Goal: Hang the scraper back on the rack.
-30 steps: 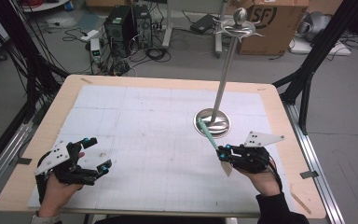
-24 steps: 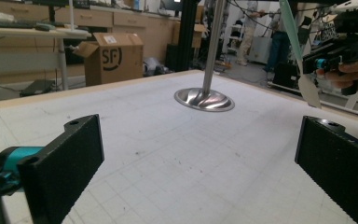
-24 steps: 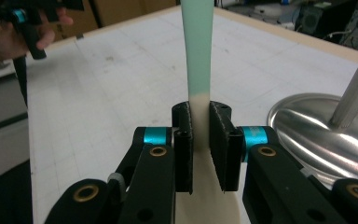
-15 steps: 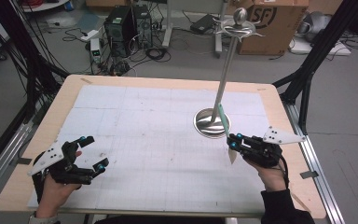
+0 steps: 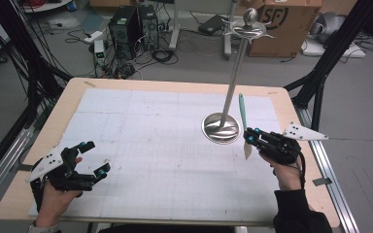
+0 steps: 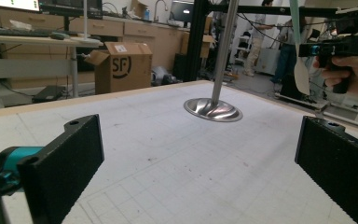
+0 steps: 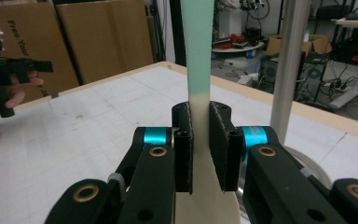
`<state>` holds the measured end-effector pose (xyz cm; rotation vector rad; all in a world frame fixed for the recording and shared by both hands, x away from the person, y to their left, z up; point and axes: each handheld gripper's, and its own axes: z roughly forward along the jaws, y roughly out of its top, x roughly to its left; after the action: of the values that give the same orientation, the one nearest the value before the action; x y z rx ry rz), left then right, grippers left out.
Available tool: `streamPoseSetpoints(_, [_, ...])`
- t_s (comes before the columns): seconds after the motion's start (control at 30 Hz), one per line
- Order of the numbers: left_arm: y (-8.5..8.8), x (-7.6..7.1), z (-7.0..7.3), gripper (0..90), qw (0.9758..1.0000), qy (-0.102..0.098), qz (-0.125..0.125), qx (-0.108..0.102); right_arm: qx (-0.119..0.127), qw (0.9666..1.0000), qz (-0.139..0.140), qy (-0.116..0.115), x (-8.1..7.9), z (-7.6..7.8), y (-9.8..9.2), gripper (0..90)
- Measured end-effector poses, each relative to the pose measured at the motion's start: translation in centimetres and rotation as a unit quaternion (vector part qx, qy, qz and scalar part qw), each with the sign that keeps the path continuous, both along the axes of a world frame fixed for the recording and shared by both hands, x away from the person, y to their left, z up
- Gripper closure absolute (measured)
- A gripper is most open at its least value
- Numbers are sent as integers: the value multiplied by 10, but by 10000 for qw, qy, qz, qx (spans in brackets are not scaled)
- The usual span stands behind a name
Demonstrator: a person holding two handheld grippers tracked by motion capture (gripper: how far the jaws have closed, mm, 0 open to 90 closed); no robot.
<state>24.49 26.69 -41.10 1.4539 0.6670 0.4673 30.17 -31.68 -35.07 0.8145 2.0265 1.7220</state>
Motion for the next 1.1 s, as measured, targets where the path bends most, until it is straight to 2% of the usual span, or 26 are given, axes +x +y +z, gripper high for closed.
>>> streamPoseSetpoints(0.1, [0,0,-1,17,10000,17,12,40,85,9999,20,83,8,8,-5,804])
streamPoseSetpoints(0.33, [-4,1,-2,17,9998,34,-9,197,221,9997,14,115,16,12,-11,803])
streamPoseSetpoints(0.63, [-3,2,-3,17,9998,66,-10,196,490,9987,82,-56,27,26,-20,804])
streamPoseSetpoints(0.87, [-5,2,-4,17,9997,97,-8,222,518,9986,-92,-81,36,42,-27,804])
streamPoseSetpoints(1.0, [-5,2,-5,17,9997,107,-34,223,577,9983,-55,-9,41,47,-30,804])
streamPoseSetpoints(1.07, [-6,3,-6,17,9997,131,-43,215,530,9986,-81,7,45,48,-31,804])
streamPoseSetpoints(1.1, [-7,3,-7,17,9996,138,-59,245,634,9980,-44,-26,49,49,-34,804])
